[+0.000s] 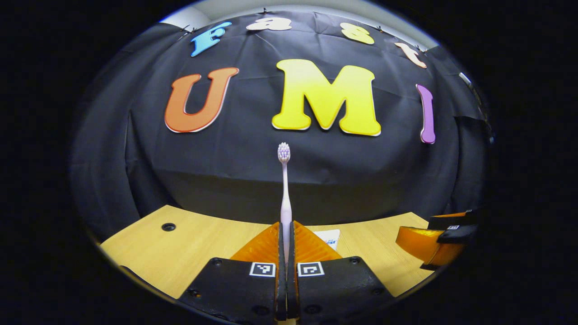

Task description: Put the toothbrush and toothpaste on the desktop into the cup, then pick up the cup and place it on the coaster on the desktop.

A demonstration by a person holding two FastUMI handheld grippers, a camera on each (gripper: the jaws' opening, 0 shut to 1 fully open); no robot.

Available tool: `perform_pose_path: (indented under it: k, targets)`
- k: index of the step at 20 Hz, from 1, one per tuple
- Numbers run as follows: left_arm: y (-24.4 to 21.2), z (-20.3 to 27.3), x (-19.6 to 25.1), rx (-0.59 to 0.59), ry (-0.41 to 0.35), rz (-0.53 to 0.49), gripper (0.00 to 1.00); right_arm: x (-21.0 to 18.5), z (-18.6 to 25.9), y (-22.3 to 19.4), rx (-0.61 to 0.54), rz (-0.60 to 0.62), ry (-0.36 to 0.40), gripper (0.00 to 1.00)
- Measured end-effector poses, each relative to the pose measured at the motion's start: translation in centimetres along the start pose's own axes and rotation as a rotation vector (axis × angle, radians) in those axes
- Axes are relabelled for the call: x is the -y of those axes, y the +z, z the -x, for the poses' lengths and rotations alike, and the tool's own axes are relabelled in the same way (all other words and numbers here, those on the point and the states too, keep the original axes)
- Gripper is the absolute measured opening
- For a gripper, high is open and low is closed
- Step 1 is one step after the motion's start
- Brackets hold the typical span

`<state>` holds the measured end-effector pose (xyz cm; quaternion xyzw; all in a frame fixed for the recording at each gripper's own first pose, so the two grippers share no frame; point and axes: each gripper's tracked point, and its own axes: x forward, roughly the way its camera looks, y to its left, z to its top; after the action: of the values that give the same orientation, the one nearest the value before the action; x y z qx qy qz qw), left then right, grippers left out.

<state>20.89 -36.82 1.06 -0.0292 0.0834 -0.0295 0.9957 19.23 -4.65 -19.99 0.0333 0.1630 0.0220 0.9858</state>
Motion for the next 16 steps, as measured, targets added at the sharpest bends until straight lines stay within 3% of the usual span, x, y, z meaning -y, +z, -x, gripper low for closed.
perform_pose_path:
  k: [4, 16]
  targets:
    - [-0.5, -1.8, 3.4, 0.040, -0.054, -0.007, 0.04, 2.7, -0.4, -0.8, -0.027, 0.000, -0.029, 0.95]
    - [-4.2, -3.0, 4.4, 0.024, -0.017, -0.017, 0.09, 5.8, -1.3, -2.7, -0.087, -0.022, -0.064, 0.95]
